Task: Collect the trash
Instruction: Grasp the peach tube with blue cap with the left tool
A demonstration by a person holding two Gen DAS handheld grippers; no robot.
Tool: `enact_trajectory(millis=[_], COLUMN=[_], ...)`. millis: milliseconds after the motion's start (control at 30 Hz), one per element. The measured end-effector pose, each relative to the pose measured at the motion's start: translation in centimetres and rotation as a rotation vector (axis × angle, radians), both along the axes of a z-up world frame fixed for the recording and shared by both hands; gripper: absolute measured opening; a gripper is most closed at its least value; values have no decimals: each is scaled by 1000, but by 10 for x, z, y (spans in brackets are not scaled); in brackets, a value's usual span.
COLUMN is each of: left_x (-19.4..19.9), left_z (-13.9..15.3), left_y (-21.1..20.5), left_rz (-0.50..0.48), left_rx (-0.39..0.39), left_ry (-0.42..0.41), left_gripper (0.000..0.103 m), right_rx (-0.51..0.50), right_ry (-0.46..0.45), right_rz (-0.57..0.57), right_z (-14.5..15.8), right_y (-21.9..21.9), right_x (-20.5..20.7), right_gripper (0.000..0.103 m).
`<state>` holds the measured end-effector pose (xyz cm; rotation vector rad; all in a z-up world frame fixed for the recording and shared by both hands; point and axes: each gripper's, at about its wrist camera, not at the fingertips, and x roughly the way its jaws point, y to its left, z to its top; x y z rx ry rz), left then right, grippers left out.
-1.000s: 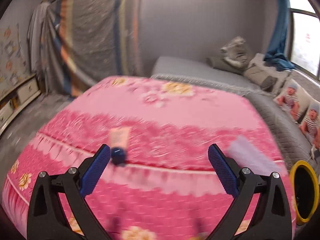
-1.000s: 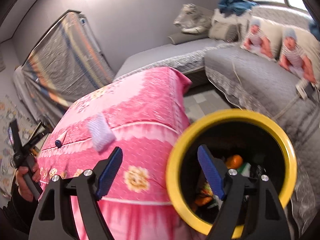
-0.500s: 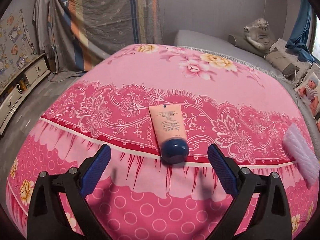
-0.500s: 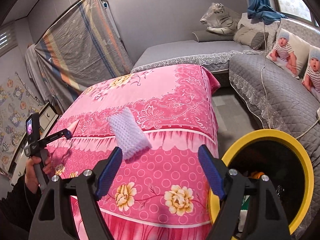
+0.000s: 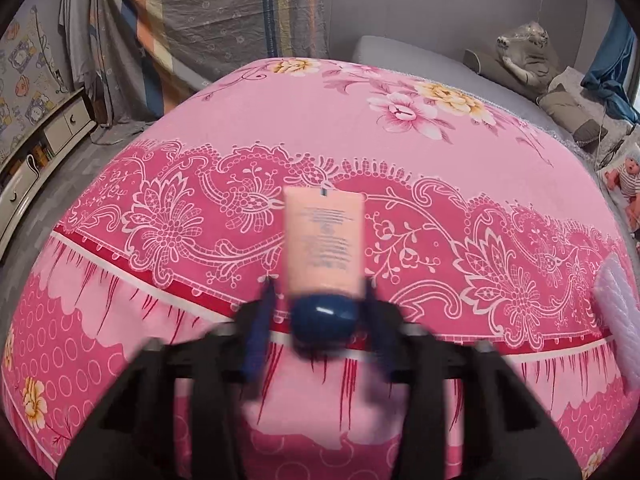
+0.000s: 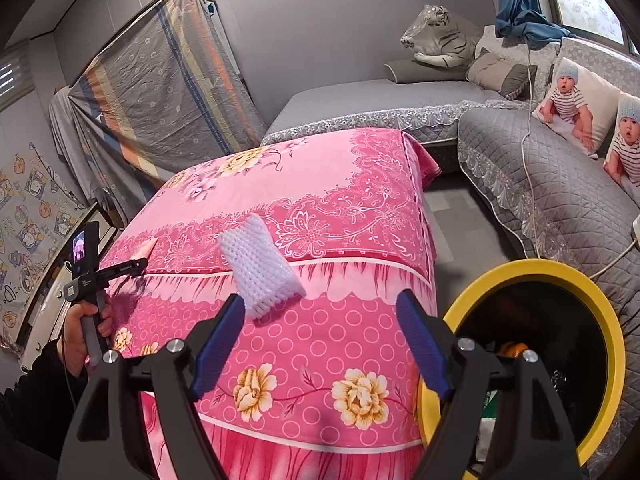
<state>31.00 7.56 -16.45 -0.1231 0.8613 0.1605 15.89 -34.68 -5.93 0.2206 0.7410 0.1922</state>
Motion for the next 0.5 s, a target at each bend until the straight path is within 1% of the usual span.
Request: enact_trajectory(millis=[200,267,367,500], left_x=[-11,-22,-46,-80], left_z=[9,20,43,70], left_y=[4,3,0,-4], left_rz=[1,-10,-34,-70], left_rx=[-20,-21,-25,-84], left_ry=[-28,-62,-131,-197], left_gripper=[33,33,33,32], right_rx=[-46,-80,-143,-207], right_ry=[-28,-35,-15,31], right_rz=[72,113,155,195], right_z=[13,13,5,-15], right_y=[25,38,59,84], right_x=[5,10,27,55], right_gripper=[75,75,75,75])
